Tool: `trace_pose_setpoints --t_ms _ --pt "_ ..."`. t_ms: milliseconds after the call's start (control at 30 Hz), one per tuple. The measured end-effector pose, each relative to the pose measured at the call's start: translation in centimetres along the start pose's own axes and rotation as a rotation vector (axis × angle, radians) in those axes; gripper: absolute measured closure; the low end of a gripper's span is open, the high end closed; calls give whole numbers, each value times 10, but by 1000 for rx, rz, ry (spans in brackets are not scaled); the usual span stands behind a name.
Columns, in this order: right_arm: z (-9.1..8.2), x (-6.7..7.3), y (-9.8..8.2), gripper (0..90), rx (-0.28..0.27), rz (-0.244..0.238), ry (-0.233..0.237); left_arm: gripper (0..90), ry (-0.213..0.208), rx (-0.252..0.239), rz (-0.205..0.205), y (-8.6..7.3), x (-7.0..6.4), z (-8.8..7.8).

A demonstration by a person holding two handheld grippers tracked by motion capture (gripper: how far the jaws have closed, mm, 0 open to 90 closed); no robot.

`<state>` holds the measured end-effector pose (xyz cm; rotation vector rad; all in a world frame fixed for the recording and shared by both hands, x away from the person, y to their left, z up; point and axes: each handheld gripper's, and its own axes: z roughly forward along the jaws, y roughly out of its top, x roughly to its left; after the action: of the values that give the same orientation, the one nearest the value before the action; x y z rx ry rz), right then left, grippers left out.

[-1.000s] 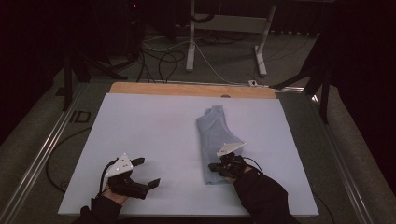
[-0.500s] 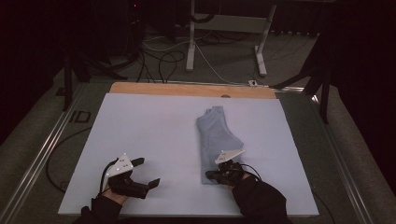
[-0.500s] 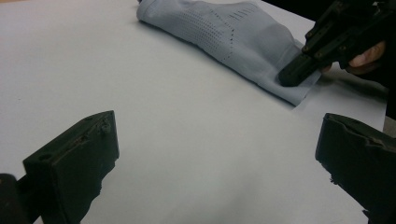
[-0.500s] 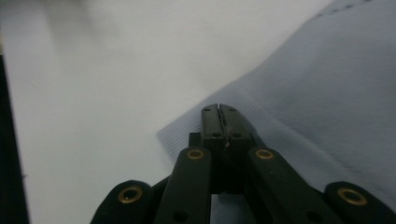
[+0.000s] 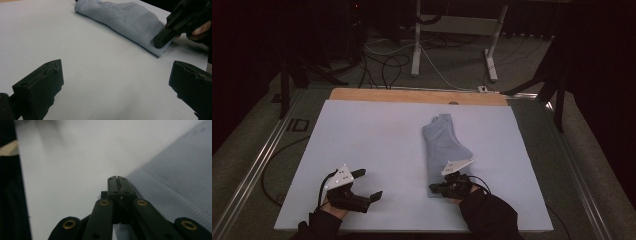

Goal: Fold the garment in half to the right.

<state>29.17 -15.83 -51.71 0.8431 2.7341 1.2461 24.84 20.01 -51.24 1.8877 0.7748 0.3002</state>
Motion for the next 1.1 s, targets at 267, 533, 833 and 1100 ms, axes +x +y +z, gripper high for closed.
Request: trace_pose_setpoints --t_ms 267,533,833,1100 --pt "-21 -5 15 505 -90 -35 -7 1 0 -7 2 1 1 -2" --pt "-30 -10 22 130 -157 -58 12 1 -14 -4 9 0 7 -5" --pt "-42 -25 21 91 -203 -25 -11 1 -25 -5 19 -1 8 -6" --pt "-62 -33 12 92 -231 -40 -56 1 -30 1 19 -2 10 -8"
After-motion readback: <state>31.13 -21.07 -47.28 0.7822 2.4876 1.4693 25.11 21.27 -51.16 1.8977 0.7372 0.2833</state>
